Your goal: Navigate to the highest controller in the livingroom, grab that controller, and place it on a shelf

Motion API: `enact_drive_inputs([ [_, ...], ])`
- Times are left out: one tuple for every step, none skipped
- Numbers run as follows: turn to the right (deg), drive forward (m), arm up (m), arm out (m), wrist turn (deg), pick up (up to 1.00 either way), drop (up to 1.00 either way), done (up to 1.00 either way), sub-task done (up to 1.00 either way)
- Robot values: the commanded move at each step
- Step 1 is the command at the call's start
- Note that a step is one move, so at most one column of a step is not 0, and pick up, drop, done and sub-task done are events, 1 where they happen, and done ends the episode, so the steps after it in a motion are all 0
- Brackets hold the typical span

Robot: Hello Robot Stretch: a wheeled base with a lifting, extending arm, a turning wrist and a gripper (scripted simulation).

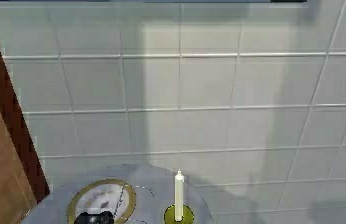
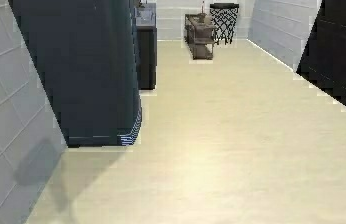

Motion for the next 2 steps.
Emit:
enact_drive_inputs([
  [-45.0,0.0,0.0,0.0,0.0,0.0,0.0,0.0,0.0],
  [-45.0,0.0,0.0,0.0,0.0,0.0,0.0,0.0,0.0],
])
